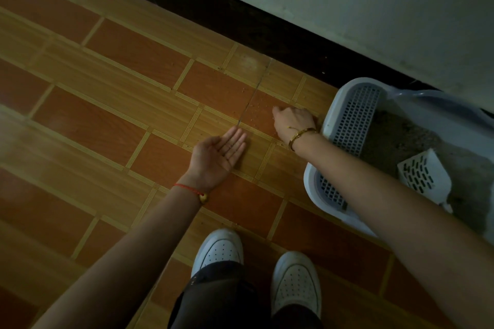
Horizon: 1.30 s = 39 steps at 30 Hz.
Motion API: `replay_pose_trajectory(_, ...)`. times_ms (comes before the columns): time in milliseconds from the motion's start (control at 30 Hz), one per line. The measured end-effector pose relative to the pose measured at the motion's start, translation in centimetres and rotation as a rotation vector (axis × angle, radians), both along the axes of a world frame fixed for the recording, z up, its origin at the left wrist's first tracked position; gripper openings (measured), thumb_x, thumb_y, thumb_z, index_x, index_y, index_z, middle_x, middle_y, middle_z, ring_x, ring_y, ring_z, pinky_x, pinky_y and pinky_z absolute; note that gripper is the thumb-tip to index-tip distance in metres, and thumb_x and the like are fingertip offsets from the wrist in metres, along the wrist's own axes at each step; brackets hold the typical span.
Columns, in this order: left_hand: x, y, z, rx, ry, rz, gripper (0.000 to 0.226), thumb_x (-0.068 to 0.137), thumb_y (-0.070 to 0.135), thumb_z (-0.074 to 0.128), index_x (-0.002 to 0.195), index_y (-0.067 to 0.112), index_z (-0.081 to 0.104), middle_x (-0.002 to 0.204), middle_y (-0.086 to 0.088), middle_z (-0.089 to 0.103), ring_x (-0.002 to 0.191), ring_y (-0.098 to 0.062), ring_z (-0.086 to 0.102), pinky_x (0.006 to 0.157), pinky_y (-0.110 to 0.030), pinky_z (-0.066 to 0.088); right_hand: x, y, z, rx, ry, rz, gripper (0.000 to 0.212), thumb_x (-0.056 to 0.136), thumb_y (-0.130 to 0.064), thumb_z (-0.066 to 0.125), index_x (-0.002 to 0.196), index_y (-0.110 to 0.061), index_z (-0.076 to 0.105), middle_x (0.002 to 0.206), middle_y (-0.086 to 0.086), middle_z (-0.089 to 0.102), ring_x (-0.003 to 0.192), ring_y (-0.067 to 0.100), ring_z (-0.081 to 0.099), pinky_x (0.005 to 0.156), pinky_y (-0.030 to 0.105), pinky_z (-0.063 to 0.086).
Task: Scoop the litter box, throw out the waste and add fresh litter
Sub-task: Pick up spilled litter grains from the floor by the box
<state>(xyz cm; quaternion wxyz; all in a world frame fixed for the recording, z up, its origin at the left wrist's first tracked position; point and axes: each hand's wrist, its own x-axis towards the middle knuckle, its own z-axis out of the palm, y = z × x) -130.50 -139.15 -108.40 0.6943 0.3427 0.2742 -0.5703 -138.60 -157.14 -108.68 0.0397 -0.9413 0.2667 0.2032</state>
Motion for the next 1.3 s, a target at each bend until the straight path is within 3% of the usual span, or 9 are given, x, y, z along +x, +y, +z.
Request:
replay_pose_trajectory(200,0.0,-0.1,-0.1,-0.004,-0.003,-0.014,0.041,0.101,0.015,0.03,0.124,-0.005,0.057,0.131,-0.019,0.06,0.124,-0.03,0.056,0.11,-0.039,0.04,0.5,0.6,1.6,0.186,-0.104,-0.113,0.017,0.098,-0.024,0.042,0.09,-0.014,0.053,0.07,0.002,0.05,0.058,0.017,0.046,0.045,0.023,0.025)
replay_pose_trajectory(333,-0.6,-0.3,0.1,0.008,-0.02,-0.037,0.039,0.101,0.016,0.029,0.114,-0.004,0.061,0.116,-0.019,0.066,0.112,-0.028,0.062,0.104,-0.036,0.046,1.0,3.3,4.0,0.526,-0.175,0.029,0.017,0.095,-0.017,0.049,0.084,-0.011,0.06,0.055,-0.013,0.048,0.052,0.002,0.042,0.048,0.018,0.033)
replay_pose_trajectory(433,-0.6,-0.3,0.4,0.017,-0.036,-0.059,0.04,0.102,0.017,0.028,0.11,-0.003,0.062,0.102,-0.017,0.07,0.1,-0.026,0.065,0.095,-0.033,0.052,1.1,4.1,4.2,0.656,-0.212,0.024,0.018,0.089,-0.014,0.058,0.076,-0.025,0.057,0.054,-0.015,0.05,0.052,0.001,0.047,0.056,0.024,0.045)
replay_pose_trajectory(567,-0.2,-0.2,0.2,-0.017,0.001,0.004,0.041,0.102,0.016,0.028,0.118,-0.006,0.059,0.122,-0.021,0.064,0.12,-0.031,0.058,0.108,-0.039,0.042,0.8,1.8,5.0,0.447,-0.066,-0.037,0.007,0.092,-0.018,0.057,0.089,-0.017,0.063,0.076,-0.004,0.056,0.068,0.012,0.054,0.062,0.027,0.048)
replay_pose_trajectory(667,0.1,-0.1,-0.2,-0.025,0.007,0.016,0.041,0.101,0.015,0.028,0.121,-0.006,0.058,0.127,-0.02,0.062,0.123,-0.03,0.056,0.11,-0.039,0.04,-0.5,0.4,5.8,0.225,0.318,0.004,0.019,0.093,-0.032,0.058,0.087,-0.014,0.062,0.078,0.003,0.057,0.068,0.019,0.055,0.059,0.026,0.046)
replay_pose_trajectory(800,-0.2,-0.2,-0.2,-0.014,0.015,0.013,0.042,0.102,0.015,0.027,0.125,-0.005,0.056,0.13,-0.019,0.06,0.124,-0.03,0.056,0.11,-0.039,0.04,-1.7,1.9,5.2,0.092,0.714,0.164,0.055,0.086,-0.047,0.063,0.123,-0.007,0.056,0.12,0.009,0.061,0.109,0.027,0.059,0.089,0.04,0.048)
replay_pose_trajectory(900,-0.3,-0.2,-0.1,-0.008,0.016,0.013,0.042,0.102,0.016,0.027,0.127,-0.005,0.055,0.131,-0.019,0.06,0.124,-0.03,0.056,0.109,-0.038,0.041,-1.9,3.4,4.2,0.101,0.75,0.158,0.058,0.087,-0.042,0.064,0.131,-0.007,0.05,0.134,0.009,0.054,0.124,0.029,0.051,0.101,0.043,0.042)
replay_pose_trajectory(1100,-0.2,-0.2,0.2,0.002,0.01,0.01,0.041,0.101,0.015,0.028,0.125,-0.005,0.055,0.13,-0.019,0.06,0.124,-0.03,0.056,0.11,-0.038,0.04,-2.1,4.5,3.6,0.119,0.694,0.074,0.034,0.093,-0.007,0.053,0.127,-0.006,0.054,0.131,0.01,0.055,0.119,0.028,0.053,0.093,0.037,0.044)
replay_pose_trajectory(1300,-0.4,-0.3,0.4,0.005,0.008,0.008,0.042,0.101,0.015,0.028,0.126,-0.005,0.055,0.131,-0.018,0.06,0.124,-0.03,0.056,0.11,-0.038,0.04,-2.2,5.0,3.5,0.104,0.683,0.137,0.03,0.096,-0.009,0.047,0.124,-0.009,0.056,0.127,0.007,0.057,0.115,0.025,0.056,0.088,0.035,0.045)
